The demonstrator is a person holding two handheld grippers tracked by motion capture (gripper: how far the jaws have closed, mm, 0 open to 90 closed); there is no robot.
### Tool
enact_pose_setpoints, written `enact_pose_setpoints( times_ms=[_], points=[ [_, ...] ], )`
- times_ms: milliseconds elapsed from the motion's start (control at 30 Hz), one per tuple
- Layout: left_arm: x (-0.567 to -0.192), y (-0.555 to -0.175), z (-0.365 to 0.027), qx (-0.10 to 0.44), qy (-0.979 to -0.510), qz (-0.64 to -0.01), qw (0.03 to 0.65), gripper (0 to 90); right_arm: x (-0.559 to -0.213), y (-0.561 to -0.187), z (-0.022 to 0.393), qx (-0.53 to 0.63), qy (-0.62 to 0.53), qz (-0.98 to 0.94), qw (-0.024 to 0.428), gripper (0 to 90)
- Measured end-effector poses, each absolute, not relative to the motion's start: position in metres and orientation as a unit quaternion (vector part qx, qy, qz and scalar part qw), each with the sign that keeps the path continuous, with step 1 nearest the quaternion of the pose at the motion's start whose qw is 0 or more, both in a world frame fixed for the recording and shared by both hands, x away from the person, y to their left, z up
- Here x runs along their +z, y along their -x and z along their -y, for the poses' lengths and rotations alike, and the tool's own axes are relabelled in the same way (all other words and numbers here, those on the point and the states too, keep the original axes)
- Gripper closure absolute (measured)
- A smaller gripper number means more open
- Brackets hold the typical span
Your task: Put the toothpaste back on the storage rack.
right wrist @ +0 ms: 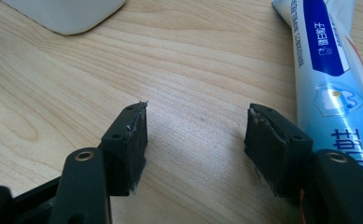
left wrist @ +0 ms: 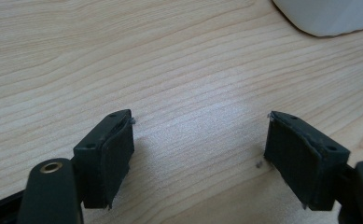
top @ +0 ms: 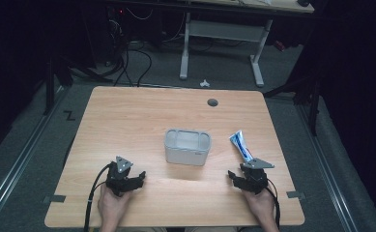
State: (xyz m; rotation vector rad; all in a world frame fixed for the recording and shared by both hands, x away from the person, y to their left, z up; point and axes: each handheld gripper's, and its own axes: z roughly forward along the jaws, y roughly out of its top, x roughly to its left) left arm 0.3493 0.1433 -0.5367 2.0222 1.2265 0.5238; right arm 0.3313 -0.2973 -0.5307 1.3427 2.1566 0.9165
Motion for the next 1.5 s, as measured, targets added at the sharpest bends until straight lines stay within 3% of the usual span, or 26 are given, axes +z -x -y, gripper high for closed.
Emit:
enact_pose_setpoints(
  times_ms=[1500],
  points=[
    [-0.5365, -0.3491, -0.1436, 0.202, -0.782, -0.474, 0.351, 24.0, -0.5303, -0.3296, 0.2971, 0.334, -0.491, -0.775, 0.217, 42.7]
  ],
)
